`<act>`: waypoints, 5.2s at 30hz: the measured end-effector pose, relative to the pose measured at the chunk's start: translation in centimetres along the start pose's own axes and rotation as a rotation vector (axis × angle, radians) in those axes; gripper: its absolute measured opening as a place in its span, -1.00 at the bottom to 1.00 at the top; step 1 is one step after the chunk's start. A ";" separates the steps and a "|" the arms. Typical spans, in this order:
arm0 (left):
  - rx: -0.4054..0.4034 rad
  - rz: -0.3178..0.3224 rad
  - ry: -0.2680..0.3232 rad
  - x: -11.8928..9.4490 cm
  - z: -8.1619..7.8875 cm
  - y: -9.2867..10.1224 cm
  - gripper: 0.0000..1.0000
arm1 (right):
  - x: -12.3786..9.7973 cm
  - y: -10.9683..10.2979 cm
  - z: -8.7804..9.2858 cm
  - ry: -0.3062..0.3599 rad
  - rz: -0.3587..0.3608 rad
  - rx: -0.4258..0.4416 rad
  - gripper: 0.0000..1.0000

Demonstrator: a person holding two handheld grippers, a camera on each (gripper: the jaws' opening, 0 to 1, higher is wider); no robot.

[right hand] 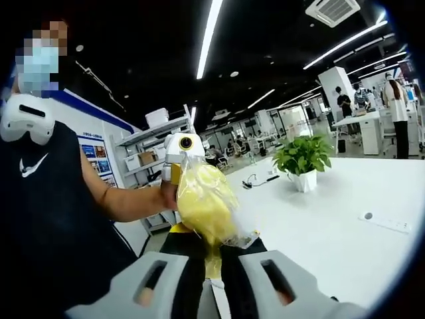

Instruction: Compare the silicone blocks by pressing each to a similar depth, holding the contact briefly, and releasing to observe deformation and rebound differences across the visible hardness samples.

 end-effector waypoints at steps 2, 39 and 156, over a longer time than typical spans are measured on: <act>0.052 0.019 -0.012 0.0 0.1 0.1 -1.00 | 0.0 0.1 0.0 0.002 0.003 -0.005 -0.94; 0.082 -0.039 -0.042 -0.3 0.3 0.6 -1.00 | 0.3 0.1 -0.1 -0.026 -0.009 -0.067 -0.99; -0.272 -0.219 0.165 -3.2 3.5 -4.8 -1.00 | -17.3 6.3 16.4 -0.005 0.856 -0.168 0.93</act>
Point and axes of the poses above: the point that each gripper's makers call its tool centre point, and the gripper's own axes: x roughly forward along the fingers, y roughly to its right, z roughly out of its underside, the point moved 9 cm from there along -x, roughly backward along the fingers, and after that the axes turned 13 degrees about z, right-handed, at the moved point
